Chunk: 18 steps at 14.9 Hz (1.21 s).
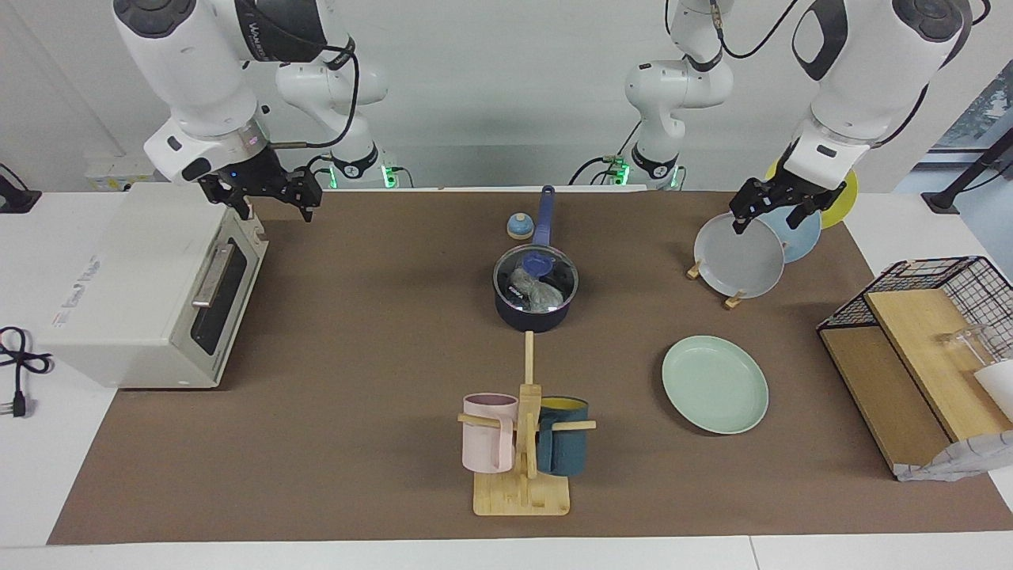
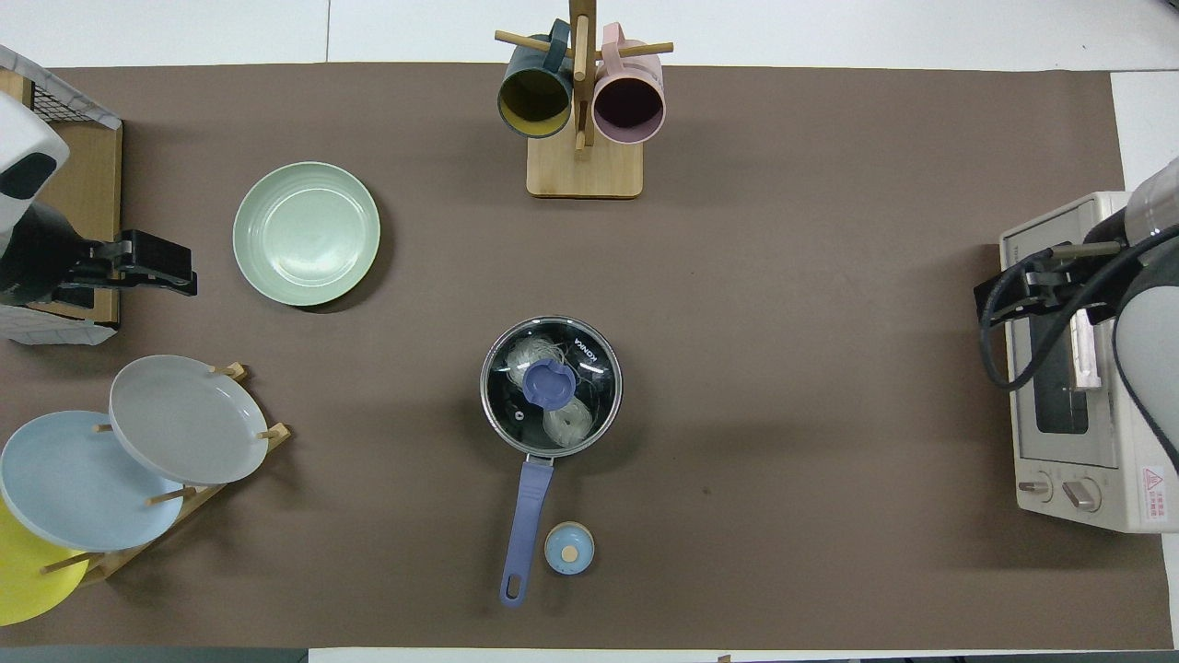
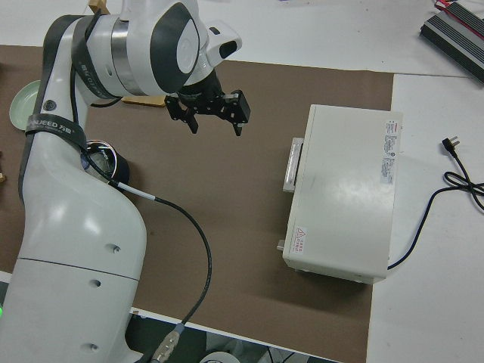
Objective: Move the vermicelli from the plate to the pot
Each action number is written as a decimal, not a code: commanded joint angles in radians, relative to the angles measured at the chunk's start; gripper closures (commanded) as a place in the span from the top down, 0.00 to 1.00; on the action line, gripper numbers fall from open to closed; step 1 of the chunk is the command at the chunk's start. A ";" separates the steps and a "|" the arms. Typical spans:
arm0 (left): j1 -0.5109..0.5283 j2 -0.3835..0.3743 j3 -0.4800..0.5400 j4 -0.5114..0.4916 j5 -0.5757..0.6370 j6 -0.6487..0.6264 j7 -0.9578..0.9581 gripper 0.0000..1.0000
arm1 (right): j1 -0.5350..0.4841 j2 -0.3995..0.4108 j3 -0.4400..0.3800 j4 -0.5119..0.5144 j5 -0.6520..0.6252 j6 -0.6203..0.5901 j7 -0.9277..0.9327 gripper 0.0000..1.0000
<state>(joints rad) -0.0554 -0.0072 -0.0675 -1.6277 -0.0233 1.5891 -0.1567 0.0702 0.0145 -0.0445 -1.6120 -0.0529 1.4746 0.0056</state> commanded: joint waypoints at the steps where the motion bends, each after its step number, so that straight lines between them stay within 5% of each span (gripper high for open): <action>1: 0.012 -0.016 -0.009 -0.012 0.022 -0.009 0.003 1.00 | -0.009 -0.033 -0.015 -0.051 0.024 0.046 -0.033 1.00; 18: 0.012 -0.016 -0.008 -0.012 0.022 -0.009 0.003 1.00 | -0.029 -0.004 -0.086 -0.014 0.087 0.030 -0.072 1.00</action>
<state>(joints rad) -0.0554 -0.0072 -0.0675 -1.6277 -0.0231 1.5891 -0.1567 0.0548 0.0087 -0.1393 -1.6336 0.0176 1.5205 -0.0285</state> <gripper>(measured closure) 0.000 0.000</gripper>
